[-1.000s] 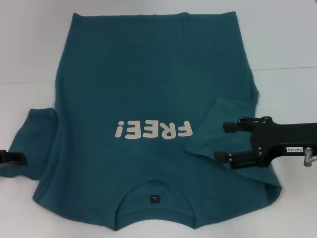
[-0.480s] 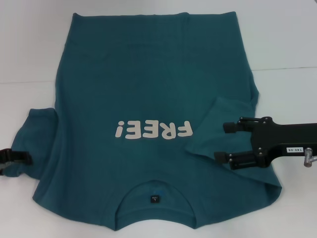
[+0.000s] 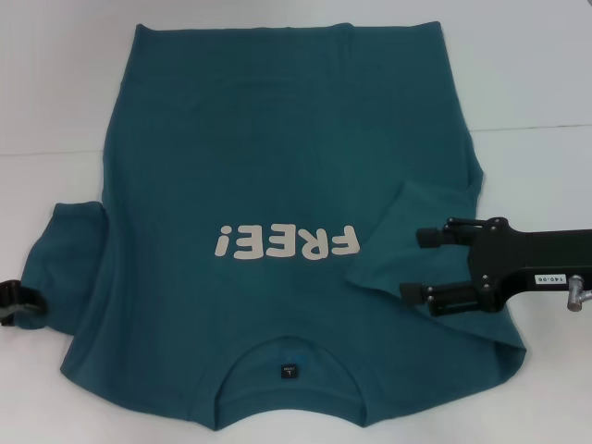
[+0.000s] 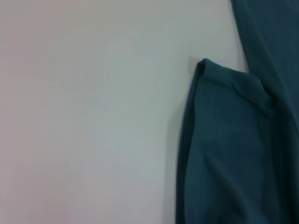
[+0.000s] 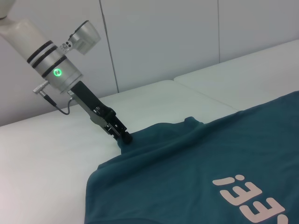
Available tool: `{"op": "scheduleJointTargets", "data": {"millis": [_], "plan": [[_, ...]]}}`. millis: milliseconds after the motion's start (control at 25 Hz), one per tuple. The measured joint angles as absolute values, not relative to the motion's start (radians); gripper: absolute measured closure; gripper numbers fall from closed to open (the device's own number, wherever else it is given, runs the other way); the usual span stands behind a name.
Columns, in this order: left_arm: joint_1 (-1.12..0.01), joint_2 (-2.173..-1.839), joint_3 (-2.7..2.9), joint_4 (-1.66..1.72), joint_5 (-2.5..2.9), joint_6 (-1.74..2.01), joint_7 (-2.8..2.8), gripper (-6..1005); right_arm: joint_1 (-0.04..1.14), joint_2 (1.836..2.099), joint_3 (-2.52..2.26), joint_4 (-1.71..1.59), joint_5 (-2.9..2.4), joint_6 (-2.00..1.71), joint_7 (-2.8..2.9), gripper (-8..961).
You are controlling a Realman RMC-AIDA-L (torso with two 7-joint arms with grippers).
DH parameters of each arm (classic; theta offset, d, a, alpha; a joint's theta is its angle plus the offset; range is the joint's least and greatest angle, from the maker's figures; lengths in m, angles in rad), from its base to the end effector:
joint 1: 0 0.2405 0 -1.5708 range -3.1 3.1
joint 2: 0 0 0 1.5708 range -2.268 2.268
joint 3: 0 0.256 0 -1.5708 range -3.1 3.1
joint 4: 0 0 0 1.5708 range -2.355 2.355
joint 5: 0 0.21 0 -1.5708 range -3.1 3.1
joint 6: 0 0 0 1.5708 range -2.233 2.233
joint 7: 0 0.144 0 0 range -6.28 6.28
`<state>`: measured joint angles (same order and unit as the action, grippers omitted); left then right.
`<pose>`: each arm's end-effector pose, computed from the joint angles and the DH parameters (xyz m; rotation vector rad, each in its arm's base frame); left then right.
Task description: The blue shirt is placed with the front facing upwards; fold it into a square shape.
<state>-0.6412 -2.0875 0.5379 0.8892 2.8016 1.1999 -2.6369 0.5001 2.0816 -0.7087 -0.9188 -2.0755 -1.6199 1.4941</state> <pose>-0.3340 0.3765 0.0565 -1.7643 -1.7498 -0.0524 0.2532 0.3356 0.0355 -2.7475 0.5145 0.5251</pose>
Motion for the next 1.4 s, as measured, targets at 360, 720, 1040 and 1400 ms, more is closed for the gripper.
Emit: {"op": "scheduleJointTargets", "data": {"millis": [360, 720, 1040, 1400], "plan": [[-0.641, -2.086, 0.537, 0.892, 2.803, 1.201, -2.632, 640, 0.500, 2.082, -0.709, -0.920, -2.075, -1.622, 1.497, 6], [-0.641, -2.086, 0.542, 0.892, 2.804, 1.203, -2.630, 930, 0.499, 2.082, -0.709, -0.926, -2.075, -1.627, 1.501, 5], [-0.641, -2.088, 0.560, 0.895, 2.804, 1.197, -2.612, 975, 0.500, 2.082, -0.709, -0.926, -2.075, -1.628, 1.502, 5], [-0.641, -2.090, 0.570, 0.901, 2.813, 1.187, -2.606, 985, 0.500, 2.082, -0.709, -0.924, -2.075, -1.625, 1.502, 5]]}}
